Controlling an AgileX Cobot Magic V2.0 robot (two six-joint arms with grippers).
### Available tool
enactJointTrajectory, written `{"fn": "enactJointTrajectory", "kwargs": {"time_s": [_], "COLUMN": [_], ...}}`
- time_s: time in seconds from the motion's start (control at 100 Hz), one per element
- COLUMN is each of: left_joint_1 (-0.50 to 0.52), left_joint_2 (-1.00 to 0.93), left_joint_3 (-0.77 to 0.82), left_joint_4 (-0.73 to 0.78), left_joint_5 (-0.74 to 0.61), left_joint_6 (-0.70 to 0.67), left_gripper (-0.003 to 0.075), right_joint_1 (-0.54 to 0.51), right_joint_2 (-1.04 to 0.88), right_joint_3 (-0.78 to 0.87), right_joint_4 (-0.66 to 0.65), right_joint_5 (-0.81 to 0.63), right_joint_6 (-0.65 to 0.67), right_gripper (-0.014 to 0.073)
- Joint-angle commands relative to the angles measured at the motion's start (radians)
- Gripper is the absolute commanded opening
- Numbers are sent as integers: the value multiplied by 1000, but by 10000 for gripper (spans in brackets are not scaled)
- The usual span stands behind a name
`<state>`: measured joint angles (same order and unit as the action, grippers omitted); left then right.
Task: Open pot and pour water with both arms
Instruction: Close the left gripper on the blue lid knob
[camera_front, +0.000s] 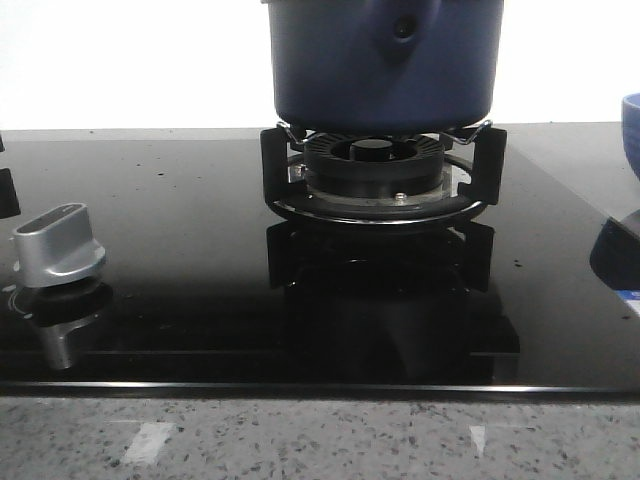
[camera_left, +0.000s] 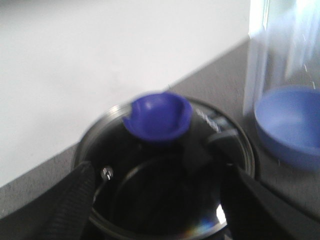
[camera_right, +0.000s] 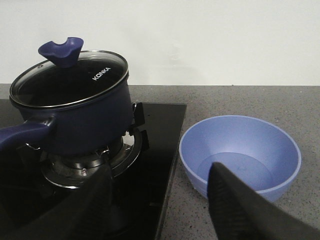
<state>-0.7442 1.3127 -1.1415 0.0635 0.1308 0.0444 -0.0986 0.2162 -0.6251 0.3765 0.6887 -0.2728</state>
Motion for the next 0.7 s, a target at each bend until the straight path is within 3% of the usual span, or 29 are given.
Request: {"fn": "enactJointTrajectory", "kwargs": {"time_s": [0.0,0.13,0.69], "left_joint_1": [-6,-6,-11], "left_joint_2": [-34,-28,36], "left_joint_3": [-28,-12,-12], "left_joint_4": [185,229,192], "left_joint_5": [-166,-278,-213], "left_joint_6": [-262,-362,-362], "left_gripper": [459,459,459], "right_joint_1": [3,3,3], "right_joint_2": [23,23,23], "right_joint_3": [-32,-32,-32], "right_joint_4": [9,9,9], "right_joint_5": [-71,-71,-71], "right_joint_6": [-11,-11,-11], "right_gripper": [384,384,384]}}
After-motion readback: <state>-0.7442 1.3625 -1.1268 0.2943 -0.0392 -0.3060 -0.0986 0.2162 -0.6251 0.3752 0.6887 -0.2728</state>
